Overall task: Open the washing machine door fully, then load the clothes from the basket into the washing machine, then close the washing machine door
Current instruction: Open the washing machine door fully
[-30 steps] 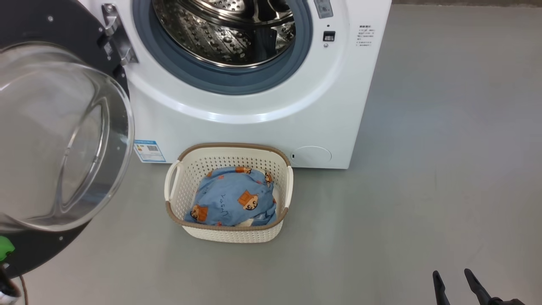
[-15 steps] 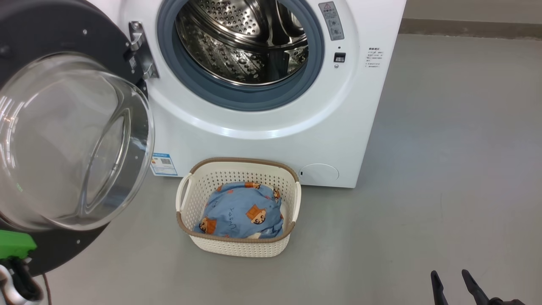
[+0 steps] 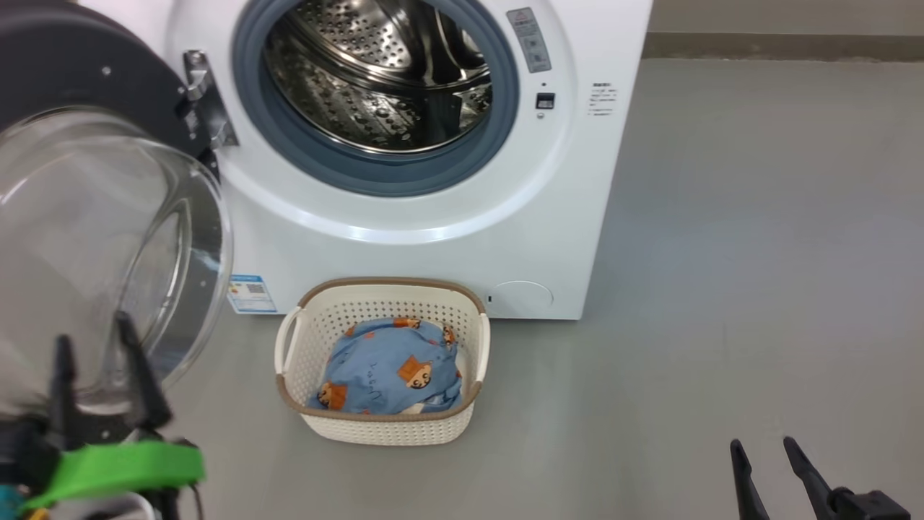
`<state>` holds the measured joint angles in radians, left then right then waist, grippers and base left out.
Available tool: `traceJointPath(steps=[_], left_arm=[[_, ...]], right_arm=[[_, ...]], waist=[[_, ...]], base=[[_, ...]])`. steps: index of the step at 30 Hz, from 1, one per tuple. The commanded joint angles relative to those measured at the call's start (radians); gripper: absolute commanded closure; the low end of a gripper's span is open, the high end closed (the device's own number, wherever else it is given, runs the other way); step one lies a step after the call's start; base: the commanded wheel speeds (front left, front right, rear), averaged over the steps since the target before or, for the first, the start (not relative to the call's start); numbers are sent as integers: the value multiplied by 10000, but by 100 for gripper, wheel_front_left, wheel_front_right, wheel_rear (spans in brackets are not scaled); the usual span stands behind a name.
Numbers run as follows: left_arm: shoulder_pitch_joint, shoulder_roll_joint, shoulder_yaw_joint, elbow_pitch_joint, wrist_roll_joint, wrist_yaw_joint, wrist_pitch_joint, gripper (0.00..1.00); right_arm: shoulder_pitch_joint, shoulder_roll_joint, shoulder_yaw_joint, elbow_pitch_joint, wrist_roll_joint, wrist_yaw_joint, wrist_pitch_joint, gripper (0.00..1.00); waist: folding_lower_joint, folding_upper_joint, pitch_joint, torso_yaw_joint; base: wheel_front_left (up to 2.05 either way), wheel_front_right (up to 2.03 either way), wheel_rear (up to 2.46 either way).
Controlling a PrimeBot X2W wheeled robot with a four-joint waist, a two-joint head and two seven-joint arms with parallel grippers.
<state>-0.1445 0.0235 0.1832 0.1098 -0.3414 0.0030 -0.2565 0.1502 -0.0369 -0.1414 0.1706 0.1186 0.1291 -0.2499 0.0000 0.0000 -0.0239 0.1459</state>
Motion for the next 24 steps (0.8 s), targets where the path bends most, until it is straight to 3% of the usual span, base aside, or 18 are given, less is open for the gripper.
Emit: traceJointPath(steps=[1,13,24], left_arm=[[257,269,-205,-647,26,-109,-53,0],[1894,268,-1106,-686,1192,-506,-53,0],[2594,268,-839,-767,1359,-503,-53,0]], right_arm=[[-517,-134,316,-313,-85,16,-118,0],[-654,-134,444,-418,-400,16,-118,0],[-773,-134,447,-573,-548,16,-118,0]], waist=[[0,0,50,-289],[0,0,29,-1250],[0,0,94,-1893]], base=[[0,0,0],[0,0,0],[0,0,0]])
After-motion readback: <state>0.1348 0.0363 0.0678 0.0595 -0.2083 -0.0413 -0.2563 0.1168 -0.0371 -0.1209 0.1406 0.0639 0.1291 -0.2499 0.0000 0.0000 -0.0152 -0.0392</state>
